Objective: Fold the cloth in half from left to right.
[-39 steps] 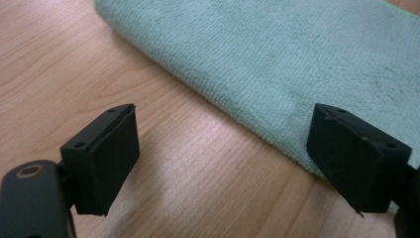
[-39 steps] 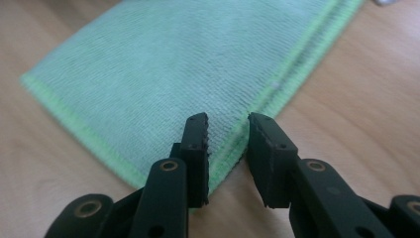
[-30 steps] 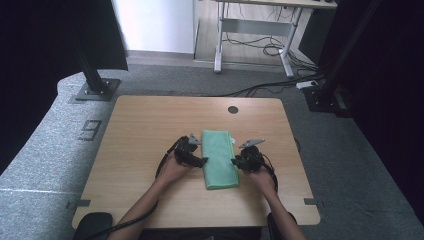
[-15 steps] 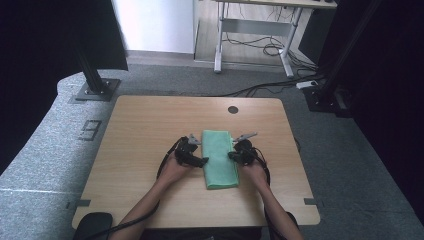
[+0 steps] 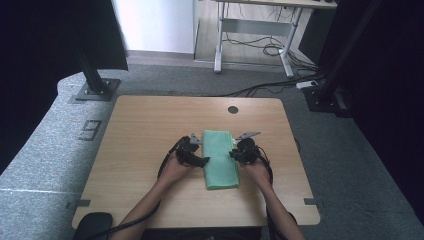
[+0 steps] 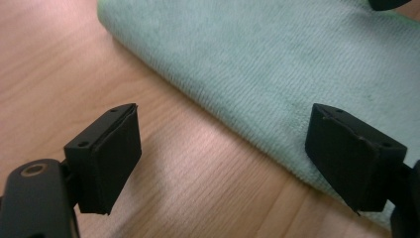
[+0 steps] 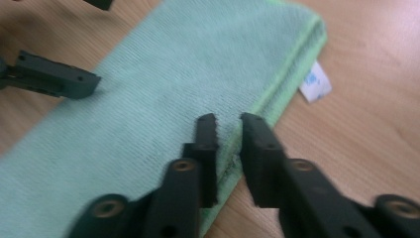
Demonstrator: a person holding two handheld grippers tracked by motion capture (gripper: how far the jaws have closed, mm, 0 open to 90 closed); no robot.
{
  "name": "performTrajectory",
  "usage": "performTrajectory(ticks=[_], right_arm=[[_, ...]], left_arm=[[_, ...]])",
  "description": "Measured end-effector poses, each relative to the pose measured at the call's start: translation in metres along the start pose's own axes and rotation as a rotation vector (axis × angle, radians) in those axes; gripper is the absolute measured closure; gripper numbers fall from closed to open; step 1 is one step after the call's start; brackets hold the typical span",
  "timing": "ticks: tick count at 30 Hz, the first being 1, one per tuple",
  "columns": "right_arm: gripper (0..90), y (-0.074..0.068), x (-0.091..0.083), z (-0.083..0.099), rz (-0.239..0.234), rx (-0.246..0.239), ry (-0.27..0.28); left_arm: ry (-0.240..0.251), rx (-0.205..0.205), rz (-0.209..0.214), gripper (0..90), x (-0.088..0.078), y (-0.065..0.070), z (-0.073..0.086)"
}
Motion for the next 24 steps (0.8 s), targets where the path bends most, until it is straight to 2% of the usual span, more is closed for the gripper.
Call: performTrajectory(ticks=[2,6,8,10,13,18,24], right_arm=[[73.7,0.001,0.003,0.003,-0.011,0.007,-0.006],[73.5,-0.001,0.009,0.007,-0.020,0.013,-0.026],[82.9,-0.001,0.011,0.007,-0.021,0.009,-0.031],[86.1,-0.002,0.012,0.007,-0.015,0.003,-0.033],[86.6,-0.004,0.008,0.003,-0.003,-0.016,-0.014],[86.6,-0.004,-0.005,-0.008,0.003,-0.021,0.026],[86.5,0.004,-0.007,-0.005,0.019,-0.014,0.006]], left_arm=[[0.003,-0.014,0.008,14.2,0.001,-0.001,0.001],[-0.001,-0.008,0.004,14.2,0.002,0.000,0.000],[-0.001,-0.007,0.002,14.2,0.003,0.001,0.000],[0.001,-0.012,0.005,14.2,0.003,0.001,0.000],[0.005,-0.016,0.008,14.2,0.003,0.000,0.000],[0.008,-0.011,0.014,14.2,0.002,0.003,-0.002],[0.019,-0.009,0.012,14.2,0.001,0.004,-0.005]])
Point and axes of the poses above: each handheld gripper's, and its own axes: x roughly forward along the jaws, z roughly out of its underside, y roughly to its right, the point moved 9 cm from there along x, roughly forward along the jaws, and after that the axes turned 4 degrees about y, right-handed, at the moved point
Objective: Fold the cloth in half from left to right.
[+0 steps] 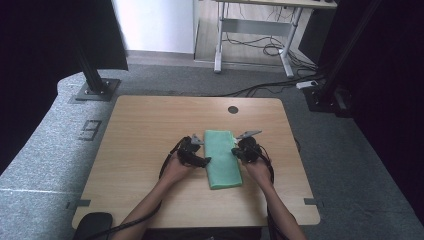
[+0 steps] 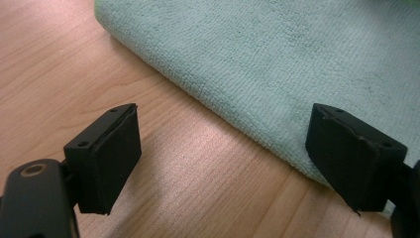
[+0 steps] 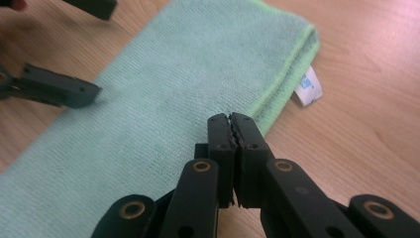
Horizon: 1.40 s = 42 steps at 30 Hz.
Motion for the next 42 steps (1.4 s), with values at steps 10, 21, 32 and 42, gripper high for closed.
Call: performTrajectory(ticks=[10,21,32,42], right_arm=[[73.1,0.009,0.010,0.011,0.015,0.035,-0.017],[86.5,0.009,0.027,0.005,0.006,0.033,-0.026],[87.1,0.006,0.009,-0.010,0.043,-0.021,0.015],[87.1,0.018,0.012,0.006,0.054,0.012,-0.018]], left_arm=[[-0.019,-0.013,0.006,14.3,0.004,0.000,0.004],[-0.018,-0.002,-0.001,14.3,0.004,0.001,0.003],[-0.007,0.014,-0.015,14.3,0.002,0.003,-0.001],[-0.013,0.015,-0.007,14.7,0.008,0.008,-0.003]])
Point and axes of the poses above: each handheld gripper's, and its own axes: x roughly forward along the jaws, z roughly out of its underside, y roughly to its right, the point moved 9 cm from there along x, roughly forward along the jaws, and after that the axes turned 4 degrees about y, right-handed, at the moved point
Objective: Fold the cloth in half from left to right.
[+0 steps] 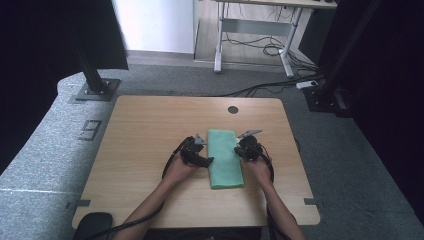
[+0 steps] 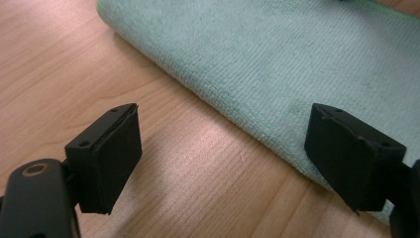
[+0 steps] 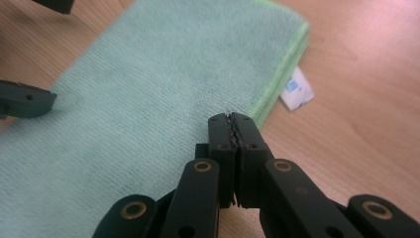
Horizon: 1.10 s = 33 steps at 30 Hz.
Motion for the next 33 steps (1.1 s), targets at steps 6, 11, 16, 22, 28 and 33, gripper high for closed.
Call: performTrajectory(ticks=[6,11,16,22,28,33], right_arm=[[86.9,-0.001,0.006,0.007,0.010,-0.015,-0.022],[76.1,0.000,0.005,0.008,0.029,-0.030,-0.020],[52.3,0.000,-0.005,0.016,0.017,-0.001,-0.021],[50.6,-0.002,-0.006,0.023,0.006,-0.002,-0.023],[54.2,-0.013,0.002,0.015,0.004,-0.026,-0.008],[54.3,-0.030,0.013,0.005,-0.026,-0.039,0.006]], left_arm=[[0.014,0.009,-0.004,14.7,-0.002,0.001,-0.003],[-0.018,0.014,-0.006,14.5,0.001,0.002,0.001],[-0.016,-0.002,0.004,14.6,0.001,0.001,0.002],[-0.022,-0.014,0.002,14.4,-0.001,-0.004,0.005],[-0.025,-0.036,-0.020,14.4,-0.009,-0.017,0.012],[-0.029,-0.072,-0.045,14.4,-0.021,-0.034,0.023]])
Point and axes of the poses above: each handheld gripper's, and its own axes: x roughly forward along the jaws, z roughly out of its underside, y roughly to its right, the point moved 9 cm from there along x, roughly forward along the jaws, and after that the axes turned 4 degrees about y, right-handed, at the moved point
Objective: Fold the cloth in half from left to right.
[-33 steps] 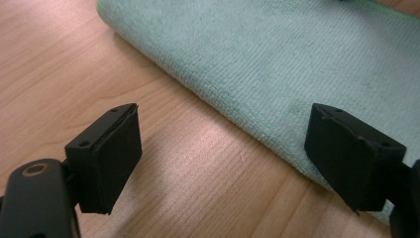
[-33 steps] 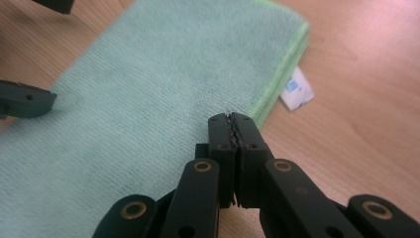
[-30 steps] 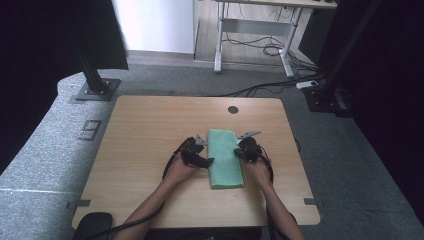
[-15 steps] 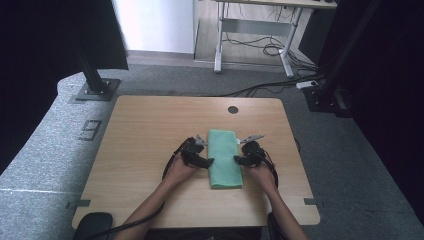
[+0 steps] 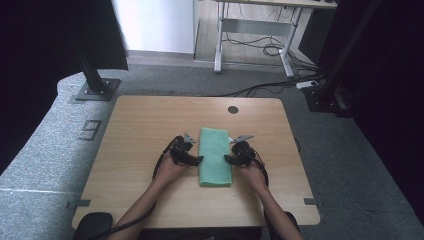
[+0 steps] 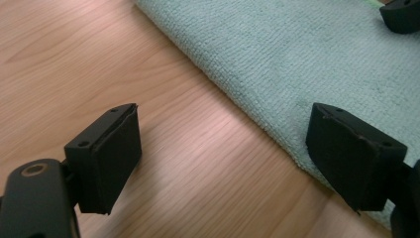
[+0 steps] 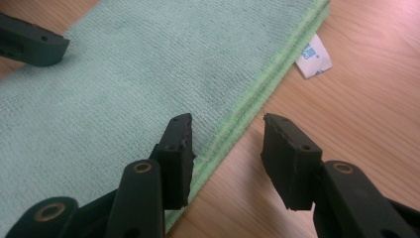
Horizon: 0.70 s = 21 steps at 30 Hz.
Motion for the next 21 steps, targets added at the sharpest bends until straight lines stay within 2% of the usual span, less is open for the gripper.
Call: performTrajectory(ticks=[9,14,17,21], right_arm=[[52.8,-0.023,0.019,-0.018,-0.031,-0.014,0.015],[52.4,-0.028,0.026,-0.024,-0.040,-0.013,0.021],[51.4,-0.029,0.029,-0.027,-0.045,-0.010,0.030],[50.1,-0.029,0.030,-0.027,-0.047,0.003,0.035]], left_arm=[[0.003,-0.043,-0.041,14.3,-0.018,-0.026,0.017],[0.011,-0.038,-0.069,14.2,-0.022,-0.035,0.019],[0.012,-0.048,-0.069,14.1,-0.022,-0.040,0.020],[0.012,-0.045,-0.070,14.1,-0.022,-0.040,0.019]])
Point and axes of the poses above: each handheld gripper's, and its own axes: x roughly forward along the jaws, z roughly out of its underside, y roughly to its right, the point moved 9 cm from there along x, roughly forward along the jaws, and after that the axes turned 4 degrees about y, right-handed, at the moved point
